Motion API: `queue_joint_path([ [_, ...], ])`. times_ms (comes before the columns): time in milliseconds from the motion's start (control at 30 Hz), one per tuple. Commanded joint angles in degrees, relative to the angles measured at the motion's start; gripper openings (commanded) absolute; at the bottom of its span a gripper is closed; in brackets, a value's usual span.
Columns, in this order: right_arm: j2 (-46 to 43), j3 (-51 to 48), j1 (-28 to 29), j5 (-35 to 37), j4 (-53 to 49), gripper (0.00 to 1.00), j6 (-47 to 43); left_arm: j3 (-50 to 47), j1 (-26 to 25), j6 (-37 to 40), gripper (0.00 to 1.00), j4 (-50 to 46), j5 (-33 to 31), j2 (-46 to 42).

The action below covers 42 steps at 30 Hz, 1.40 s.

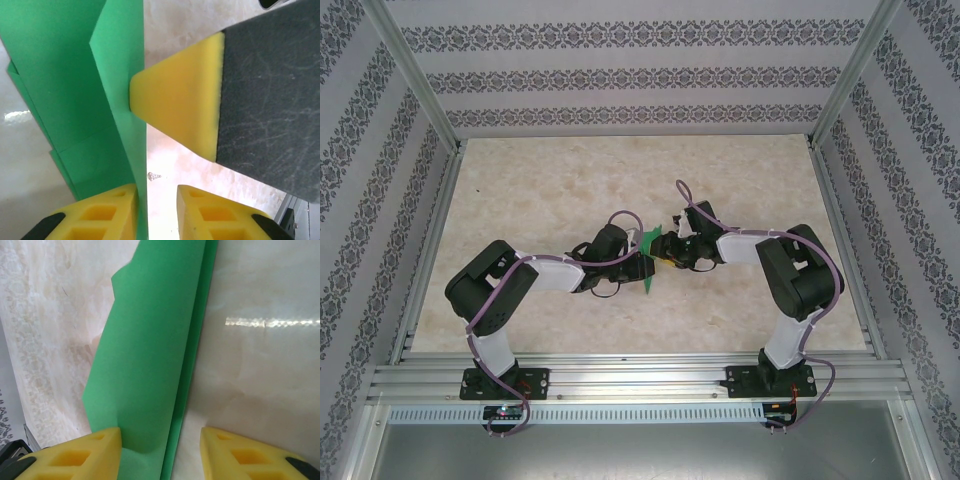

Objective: Fold a paper plane with a square sheet of paper (fold left side to right side)
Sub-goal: Fold the wing for the fifth time at the center of the table.

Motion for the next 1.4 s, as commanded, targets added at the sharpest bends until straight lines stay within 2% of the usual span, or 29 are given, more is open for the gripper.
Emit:
queue_joint_path([
  [0, 2.87, 0.21, 0.64, 2.21, 0.27, 0.46, -0.48, -0.8, 0.91, 0.05, 0.3, 2.39, 0.41, -1.46],
  [267, 3.22, 0.42, 0.67, 2.16, -0.1, 0.46, -1.02, -2.85, 3.69, 0.93, 0.43, -0.77, 0.75, -7.37],
  [433, 3.31, 0.38, 0.65, 1.95, -0.07, 0.46, -1.09, -3.16, 7.1, 0.63, 0.45, -1.4, 2.71, -9.62],
  [867, 3.36, 0.77, 0.73, 1.5, -0.61, 0.46, -1.71, 6.82, 10.13, 1.58, 0.37, -2.13, 6.89, 1.36],
  [1200, 3.48, 0.65, 0.92, 1.24, -0.63, 0.46, -1.8, 9.13, 10.14, 1.56, 0.34, -2.21, 7.36, 6.23],
  [1367, 3.92, 0.76, 0.96, 1.07, -0.64, 0.46, -1.83, 9.87, 10.09, 1.09, 0.29, -0.51, 8.72, 7.85],
])
